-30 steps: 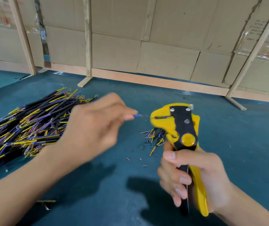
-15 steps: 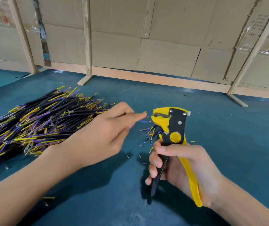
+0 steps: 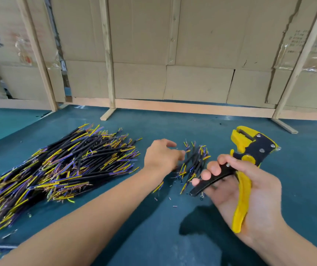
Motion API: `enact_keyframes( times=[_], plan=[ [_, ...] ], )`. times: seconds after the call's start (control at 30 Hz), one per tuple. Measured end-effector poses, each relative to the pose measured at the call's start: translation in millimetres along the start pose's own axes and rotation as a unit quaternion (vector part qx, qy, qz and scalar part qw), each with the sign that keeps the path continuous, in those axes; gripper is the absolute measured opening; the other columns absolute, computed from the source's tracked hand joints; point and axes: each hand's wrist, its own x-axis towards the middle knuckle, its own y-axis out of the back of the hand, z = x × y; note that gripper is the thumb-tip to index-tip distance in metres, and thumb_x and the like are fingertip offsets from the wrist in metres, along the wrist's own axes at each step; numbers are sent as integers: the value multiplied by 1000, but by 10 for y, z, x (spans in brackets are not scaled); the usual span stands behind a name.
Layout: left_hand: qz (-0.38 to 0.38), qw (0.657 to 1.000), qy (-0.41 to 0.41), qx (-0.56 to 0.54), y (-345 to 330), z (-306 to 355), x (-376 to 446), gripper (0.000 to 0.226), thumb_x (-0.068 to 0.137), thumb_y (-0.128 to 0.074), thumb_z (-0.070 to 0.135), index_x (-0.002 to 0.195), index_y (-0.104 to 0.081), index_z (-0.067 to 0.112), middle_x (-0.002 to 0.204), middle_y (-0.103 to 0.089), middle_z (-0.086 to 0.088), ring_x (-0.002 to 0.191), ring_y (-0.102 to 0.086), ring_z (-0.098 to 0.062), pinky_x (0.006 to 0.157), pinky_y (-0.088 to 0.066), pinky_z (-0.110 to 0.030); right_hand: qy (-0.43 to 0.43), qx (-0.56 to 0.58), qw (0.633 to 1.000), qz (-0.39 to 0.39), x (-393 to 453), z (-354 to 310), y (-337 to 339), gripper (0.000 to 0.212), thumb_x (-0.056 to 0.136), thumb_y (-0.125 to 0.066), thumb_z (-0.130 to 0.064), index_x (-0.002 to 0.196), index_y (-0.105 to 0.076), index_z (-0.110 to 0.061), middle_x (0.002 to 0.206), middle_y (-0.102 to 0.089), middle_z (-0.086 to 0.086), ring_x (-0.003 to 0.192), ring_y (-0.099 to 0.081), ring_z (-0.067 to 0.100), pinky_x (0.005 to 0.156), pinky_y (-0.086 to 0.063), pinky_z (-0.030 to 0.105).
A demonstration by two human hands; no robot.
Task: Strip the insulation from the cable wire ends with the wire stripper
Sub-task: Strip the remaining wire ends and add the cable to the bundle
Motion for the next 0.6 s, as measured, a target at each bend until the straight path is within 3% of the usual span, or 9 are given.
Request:
enact_keyframes(
  times=[0.1, 0.17, 0.2, 0.27, 0.33, 0.43, 0.53, 0.6],
  plan=[
    [-2, 999, -1, 45, -81, 142, 53, 18, 75, -80, 21, 92, -73, 20, 89, -76, -13, 82, -72, -23, 84, -58, -33, 7, -14, 1000, 9, -46, -51, 16, 13, 83, -64, -19, 78, -55, -11, 72, -50, 10, 64, -57, 30, 66, -57, 47],
    [-29, 997, -9, 74, -160, 184, 82, 35, 85, -75, 31, 117, -68, 17, 108, -75, -11, 95, -69, -20, 90, -52, -26, 6, -21, 999, 27, -48, -47, -13, 13, 91, -50, -17, 79, -52, -11, 70, -49, 9, 62, -56, 29, 64, -57, 46],
    [-35, 992, -25, 116, -181, 189, 85, 53, 89, -69, 40, 134, -57, 15, 126, -68, -10, 112, -64, -20, 93, -45, -24, 2, -26, 999, 32, -40, -38, -20, 13, 91, -50, -17, 80, -51, -11, 70, -48, 10, 62, -55, 29, 64, -56, 46],
    [-23, 978, -75, 196, -107, 147, 56, 69, 94, -58, 50, 151, -38, 17, 147, -53, -9, 132, -50, -27, 102, -39, -28, -15, -38, 998, 43, -38, -31, -36, 14, 90, -51, -16, 78, -50, -10, 70, -47, 10, 60, -53, 29, 65, -55, 47],
    [2, 927, -132, 350, 155, 96, 55, 65, 96, -54, 51, 150, -39, 21, 148, -48, -10, 134, -45, -33, 110, -38, -40, -41, -53, 996, 52, -33, 2, -38, 20, 97, -45, -15, 79, -49, -9, 68, -46, 11, 57, -53, 28, 66, -51, 48],
    [27, 786, -112, 607, 672, 36, 63, 49, 95, -54, 48, 135, -52, 21, 139, -44, -10, 130, -36, -36, 105, -35, -45, -72, -90, 993, 22, -55, 104, -39, 12, 83, -61, -13, 83, -51, -8, 70, -45, 14, 61, -52, 31, 66, -54, 49],
    [19, 735, -50, 676, 906, -122, -74, 38, 97, -55, 37, 130, -55, 17, 134, -51, -11, 127, -45, -34, 100, -40, -43, -91, -125, 988, 5, -72, 189, -30, 14, 74, -68, -11, 80, -56, -8, 71, -46, 15, 61, -54, 33, 66, -56, 51],
    [41, 713, -93, 693, 923, -279, -152, 29, 98, -55, 28, 125, -56, 18, 128, -54, -8, 121, -51, -31, 95, -44, -39, -87, -135, 987, -6, -71, 211, -31, 11, 75, -69, -13, 76, -59, -9, 71, -47, 15, 62, -55, 34, 68, -56, 53]
  ],
)
